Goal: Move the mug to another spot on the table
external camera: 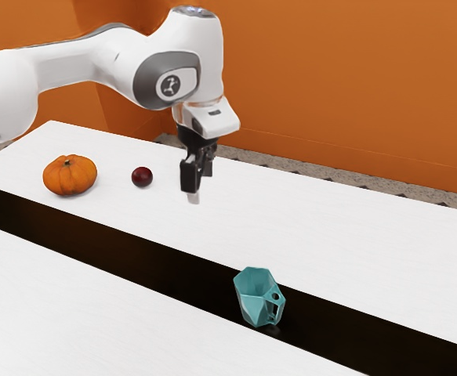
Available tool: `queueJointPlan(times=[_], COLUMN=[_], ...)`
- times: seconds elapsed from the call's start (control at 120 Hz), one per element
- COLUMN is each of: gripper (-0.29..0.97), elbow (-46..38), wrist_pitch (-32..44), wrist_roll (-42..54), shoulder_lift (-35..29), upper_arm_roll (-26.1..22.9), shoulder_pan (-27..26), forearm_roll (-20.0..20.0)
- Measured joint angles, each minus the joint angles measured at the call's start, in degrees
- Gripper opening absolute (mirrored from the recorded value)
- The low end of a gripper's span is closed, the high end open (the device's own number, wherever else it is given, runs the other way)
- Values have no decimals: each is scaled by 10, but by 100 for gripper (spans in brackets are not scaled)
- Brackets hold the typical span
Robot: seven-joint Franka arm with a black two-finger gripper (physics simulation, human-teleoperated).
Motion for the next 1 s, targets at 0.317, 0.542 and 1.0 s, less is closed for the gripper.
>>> queueJointPlan(times=[0.317, 0.542, 1.0], gripper=[68, 68, 68], elbow=[-70, -77, -105], wrist_pitch=[129, 186, 216], wrist_roll=[77, 122, 72], shoulder_lift=[38, 63, 127], upper_arm_roll=[-37, -45, -45], shoulder_pan=[-28, -57, -110], forearm_roll=[5, 9, 44])
